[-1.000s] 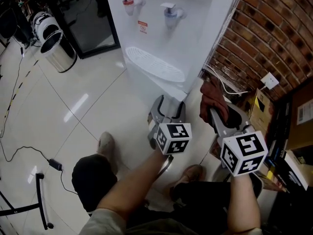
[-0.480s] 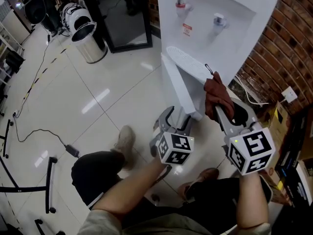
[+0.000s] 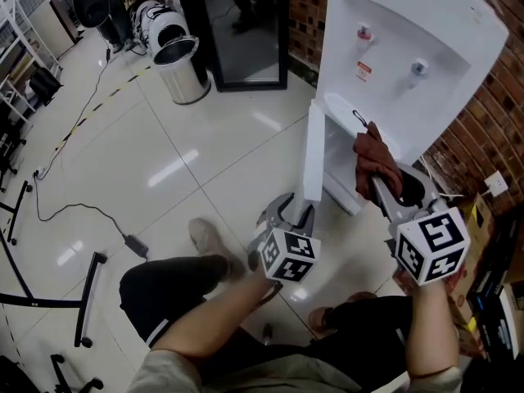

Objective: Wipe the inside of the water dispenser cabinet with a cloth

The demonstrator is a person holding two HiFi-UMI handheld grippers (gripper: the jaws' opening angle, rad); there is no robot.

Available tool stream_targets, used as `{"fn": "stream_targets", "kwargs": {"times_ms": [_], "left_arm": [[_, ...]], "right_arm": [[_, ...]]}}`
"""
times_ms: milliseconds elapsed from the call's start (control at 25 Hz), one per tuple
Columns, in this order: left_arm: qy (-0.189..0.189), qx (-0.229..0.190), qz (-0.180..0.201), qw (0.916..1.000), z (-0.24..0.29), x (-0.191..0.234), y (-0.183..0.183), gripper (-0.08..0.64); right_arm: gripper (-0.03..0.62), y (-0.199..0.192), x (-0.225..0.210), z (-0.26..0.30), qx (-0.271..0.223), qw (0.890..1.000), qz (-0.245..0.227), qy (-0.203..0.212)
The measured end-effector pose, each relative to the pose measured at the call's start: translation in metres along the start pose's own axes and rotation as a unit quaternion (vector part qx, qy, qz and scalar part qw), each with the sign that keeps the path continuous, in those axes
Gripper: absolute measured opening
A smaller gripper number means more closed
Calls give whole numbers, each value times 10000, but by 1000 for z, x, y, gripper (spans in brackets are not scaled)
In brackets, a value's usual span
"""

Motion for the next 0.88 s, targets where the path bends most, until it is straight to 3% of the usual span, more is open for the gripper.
{"fn": "stream_targets", "kwargs": {"times_ms": [240,360,480,880], "left_arm": [[355,103,-29,9993,-15,27,-33,91],[553,-1,13,9985,-12,43,-35,89],[570,220,-100,9981,-11,48,-38,87],[697,812,147,9941,-5,89,-50,64]], "right_arm": [[114,-5,35,2,-19,9997,105,224],[114,-8,48,4,151,9983,-405,391],[114,-21,45,10,413,9977,-227,493],[114,12,56,68,10,9961,-129,875]]}}
Point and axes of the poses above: the fingertips, and each gripper's own axes: z forward along the fingers, x to its left, y out of its top, the point moved 8 cm from there along -z, backward along the fingers, and after that the axes turned 13 degrees about z, right-handed, at the moved point
